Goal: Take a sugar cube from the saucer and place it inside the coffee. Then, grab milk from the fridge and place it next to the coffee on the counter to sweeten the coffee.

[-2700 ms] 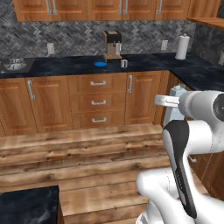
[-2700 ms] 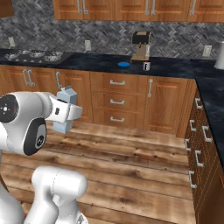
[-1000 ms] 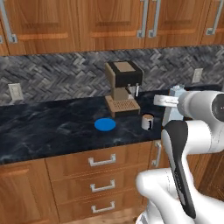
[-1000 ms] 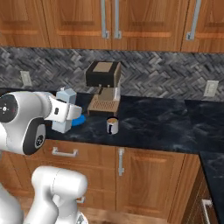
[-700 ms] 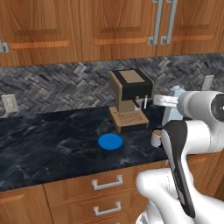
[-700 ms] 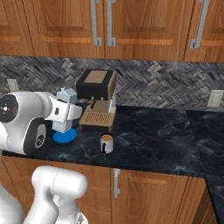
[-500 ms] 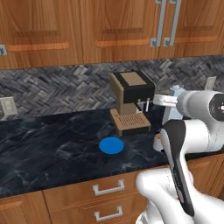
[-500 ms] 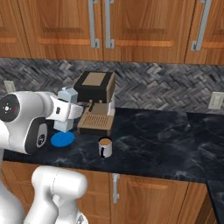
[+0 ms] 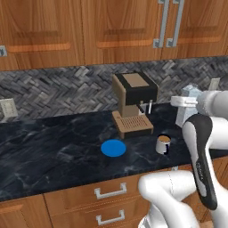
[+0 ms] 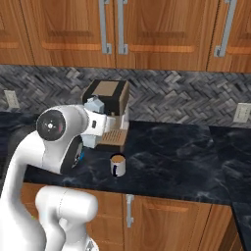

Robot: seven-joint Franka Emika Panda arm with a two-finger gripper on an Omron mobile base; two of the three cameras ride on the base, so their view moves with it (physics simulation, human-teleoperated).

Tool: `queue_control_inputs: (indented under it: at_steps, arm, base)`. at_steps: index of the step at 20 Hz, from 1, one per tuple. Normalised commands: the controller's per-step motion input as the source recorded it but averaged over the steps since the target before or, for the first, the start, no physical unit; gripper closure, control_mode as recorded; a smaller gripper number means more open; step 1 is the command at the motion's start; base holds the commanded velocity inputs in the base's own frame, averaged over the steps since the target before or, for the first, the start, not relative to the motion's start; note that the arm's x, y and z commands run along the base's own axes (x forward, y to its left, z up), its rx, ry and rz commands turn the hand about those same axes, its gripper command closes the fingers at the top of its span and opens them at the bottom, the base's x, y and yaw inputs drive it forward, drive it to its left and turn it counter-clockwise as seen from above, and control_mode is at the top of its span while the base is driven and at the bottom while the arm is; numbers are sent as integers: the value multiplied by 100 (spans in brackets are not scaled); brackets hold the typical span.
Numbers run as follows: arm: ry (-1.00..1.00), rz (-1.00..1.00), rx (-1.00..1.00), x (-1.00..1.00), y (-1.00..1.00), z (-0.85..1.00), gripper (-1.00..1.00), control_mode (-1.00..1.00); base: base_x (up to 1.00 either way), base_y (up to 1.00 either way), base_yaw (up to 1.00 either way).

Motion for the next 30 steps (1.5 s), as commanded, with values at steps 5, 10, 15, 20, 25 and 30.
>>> queue_control_inputs:
  at_steps: [5, 10, 15, 20, 25, 30]
  arm:
    - [-6, 35, 13, 30, -80, -35, 100, -100]
    - [-3, 18, 7, 35, -58, -45, 100, -100]
    - [-1, 16, -1, 37, -25, -40, 100, -100]
    - [0, 5, -8, 24, -30, -39, 100, -100]
    - [0, 0, -9, 14, -37, -41, 100, -100]
    - [-4, 0, -8, 23, -10, -40, 100, -100]
  base:
    - [0, 0, 0]
    - [0, 0, 0]
    - [0, 0, 0]
    - [0, 0, 0]
    - [0, 0, 0]
    - [0, 0, 0]
